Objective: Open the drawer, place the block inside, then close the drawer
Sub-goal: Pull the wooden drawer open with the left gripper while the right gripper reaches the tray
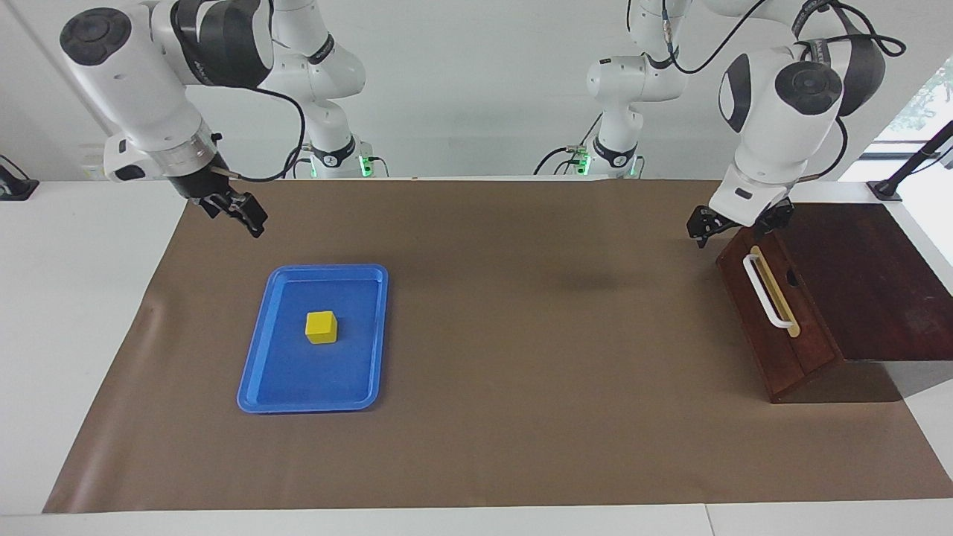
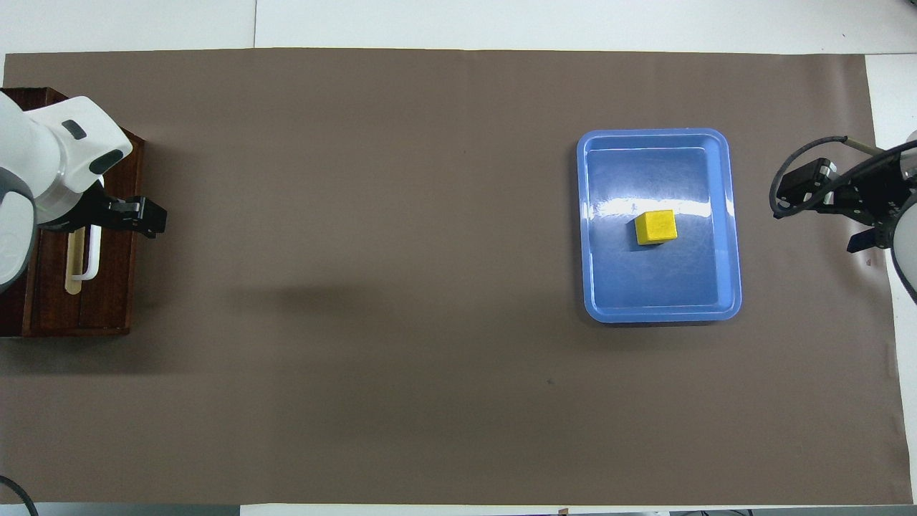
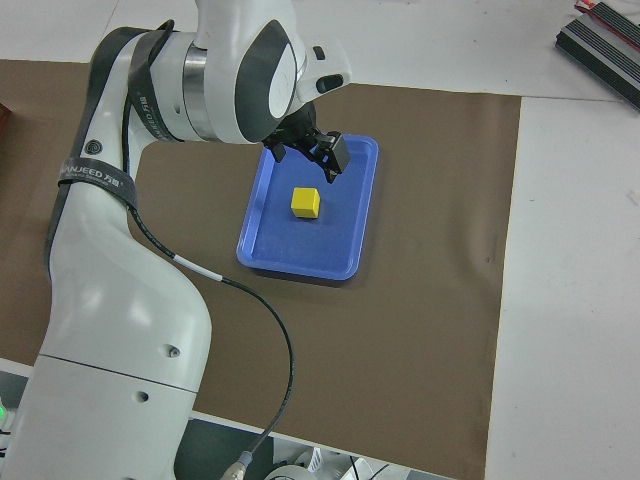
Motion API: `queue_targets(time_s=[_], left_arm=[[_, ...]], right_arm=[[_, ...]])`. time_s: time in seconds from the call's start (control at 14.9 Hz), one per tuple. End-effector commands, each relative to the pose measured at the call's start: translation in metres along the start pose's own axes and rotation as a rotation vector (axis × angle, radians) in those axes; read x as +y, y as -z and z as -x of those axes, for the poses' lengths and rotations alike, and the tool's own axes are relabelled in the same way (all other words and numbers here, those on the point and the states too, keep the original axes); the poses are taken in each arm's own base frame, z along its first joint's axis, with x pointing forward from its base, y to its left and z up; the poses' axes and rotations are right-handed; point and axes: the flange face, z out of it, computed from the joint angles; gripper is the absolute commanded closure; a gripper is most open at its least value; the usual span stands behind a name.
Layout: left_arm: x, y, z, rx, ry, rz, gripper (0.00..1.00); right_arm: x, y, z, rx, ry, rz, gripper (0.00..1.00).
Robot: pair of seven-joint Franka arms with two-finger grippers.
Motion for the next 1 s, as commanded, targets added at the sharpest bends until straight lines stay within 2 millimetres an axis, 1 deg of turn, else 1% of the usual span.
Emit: queue_targets(time_s=[0.0,0.13,0.2,0.27,0.4,0.47,0.6,0.67,0.74,0.8,0.87,0.94], left_arm=[[0.016,-0.033,-0.016,0.031,-0.016,-0.072,0.0],[0.018,-0.061,-0.018,0.059,-0.049,-0.122,0.0],[0.015,-0.068,-0.02,0.085,-0.037,-0.117,0.0],[0.005,-0.074,-0.02,0.09,-0.023,-0.12,0.0],[-0.007,-0.085,-0.026,0.102,-0.018,-0.142,0.0],[-0.013,-0.088,-0.026,0.115,-0.011,-0.144,0.0],[-0.015,-0.096,-0.025,0.113,-0.012,-0.142,0.0],[-0.014,-0.099,-0.025,0.117,-0.014,-0.14,0.0],[-0.02,-0.106,-0.023,0.118,-0.006,-0.139,0.0],[-0.022,-0.11,-0.023,0.128,-0.006,-0.135,0.0],[-0.027,-0.115,-0.022,0.132,0.002,-0.134,0.0],[-0.029,-0.121,-0.021,0.134,0.003,-0.131,0.0]], right_arm=[[-0.017,-0.01,-0.024,-0.054,-0.248,-0.03,0.03],[-0.019,-0.021,-0.035,-0.122,-0.446,-0.082,0.03],[-0.021,-0.027,-0.04,-0.165,-0.533,-0.111,0.03],[-0.026,-0.032,-0.044,-0.193,-0.623,-0.142,0.03],[-0.035,-0.038,-0.051,-0.229,-0.797,-0.185,0.03],[-0.038,-0.046,-0.055,-0.252,-0.848,-0.197,0.03],[-0.035,-0.067,-0.066,-0.26,-0.921,-0.232,0.03],[-0.034,-0.085,-0.066,-0.287,-0.945,-0.241,0.03],[-0.029,-0.094,-0.069,-0.322,-0.972,-0.259,0.03],[-0.025,-0.102,-0.072,-0.338,-0.983,-0.254,0.03],[-0.024,-0.114,-0.072,-0.356,-0.984,-0.238,0.03],[-0.022,-0.124,-0.073,-0.375,-0.99,-0.232,0.03]])
